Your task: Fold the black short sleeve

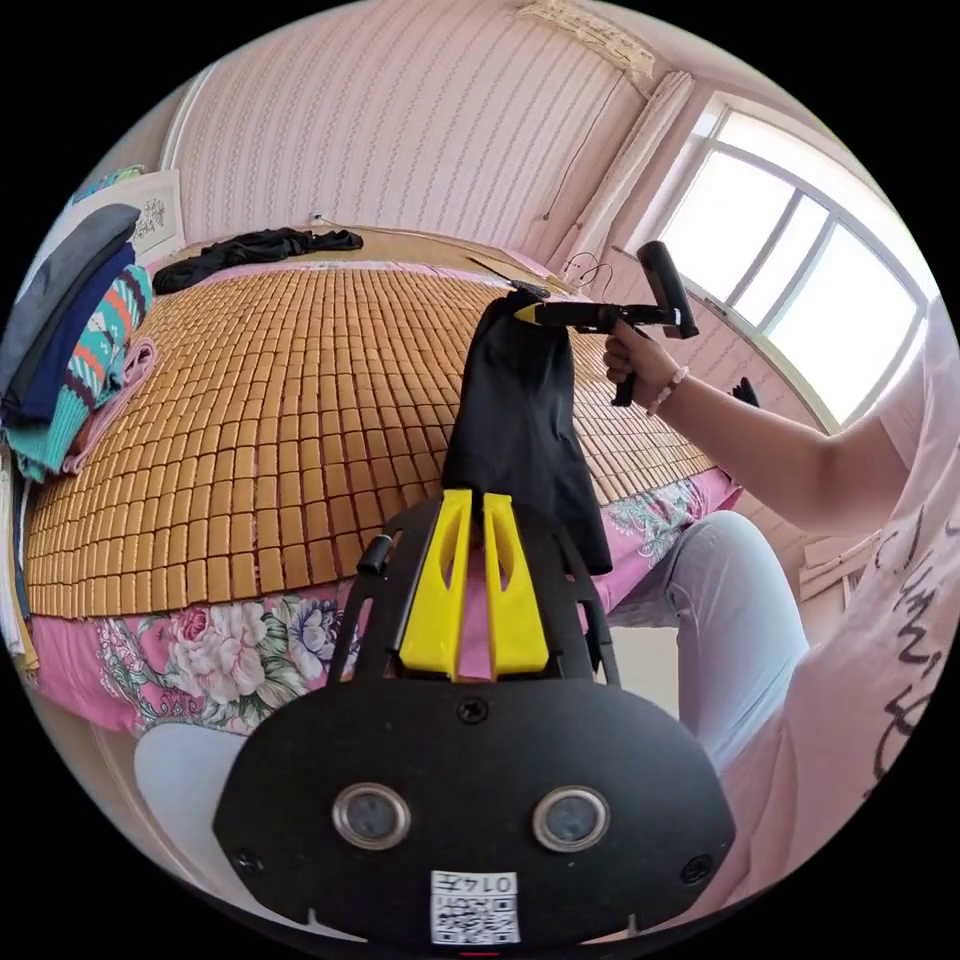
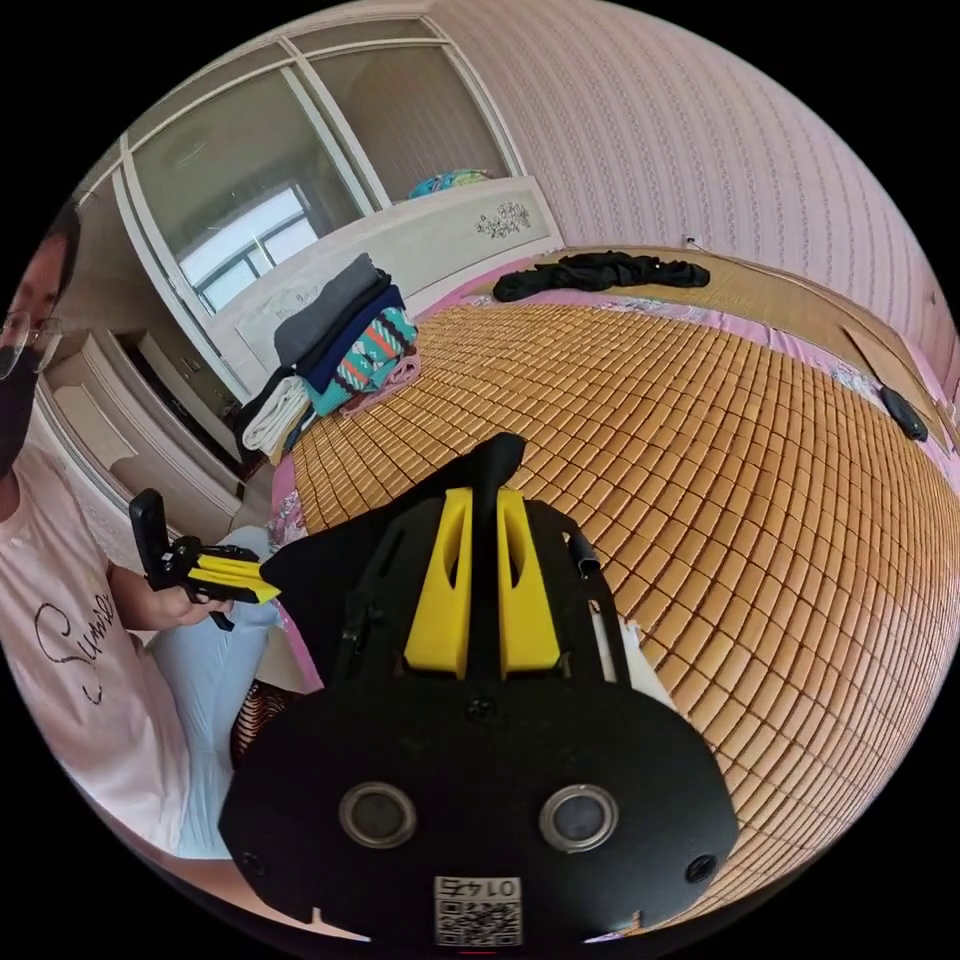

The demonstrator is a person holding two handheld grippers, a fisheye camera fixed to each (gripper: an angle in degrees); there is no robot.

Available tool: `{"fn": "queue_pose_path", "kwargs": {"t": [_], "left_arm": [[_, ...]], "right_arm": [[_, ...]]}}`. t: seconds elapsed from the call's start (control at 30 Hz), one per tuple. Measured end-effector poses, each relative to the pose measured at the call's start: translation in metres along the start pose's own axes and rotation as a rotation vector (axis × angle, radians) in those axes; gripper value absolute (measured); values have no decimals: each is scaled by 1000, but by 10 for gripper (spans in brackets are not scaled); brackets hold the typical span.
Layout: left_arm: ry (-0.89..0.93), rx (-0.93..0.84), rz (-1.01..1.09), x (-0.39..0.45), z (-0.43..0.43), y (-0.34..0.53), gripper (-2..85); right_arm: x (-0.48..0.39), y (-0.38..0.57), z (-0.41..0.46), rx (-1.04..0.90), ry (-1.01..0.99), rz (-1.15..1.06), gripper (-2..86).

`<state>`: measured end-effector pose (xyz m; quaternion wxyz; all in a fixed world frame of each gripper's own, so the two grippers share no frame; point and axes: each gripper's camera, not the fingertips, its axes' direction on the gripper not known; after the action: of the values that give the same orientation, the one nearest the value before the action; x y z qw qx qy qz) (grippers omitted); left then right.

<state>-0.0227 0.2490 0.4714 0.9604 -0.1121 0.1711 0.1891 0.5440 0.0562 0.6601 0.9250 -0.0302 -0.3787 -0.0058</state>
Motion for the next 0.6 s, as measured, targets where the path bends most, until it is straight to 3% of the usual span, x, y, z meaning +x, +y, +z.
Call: {"fn": "queue_pose_path", "kwargs": {"t": [0.33,0.6], "left_arm": [[37,144,328,110,-78,-21,-3],[420,185,532,247,-41,-86,-3]], "right_arm": [[-53,140,-186,428,99,194,27],[-100,261,-384,565,489,339,32]]}}
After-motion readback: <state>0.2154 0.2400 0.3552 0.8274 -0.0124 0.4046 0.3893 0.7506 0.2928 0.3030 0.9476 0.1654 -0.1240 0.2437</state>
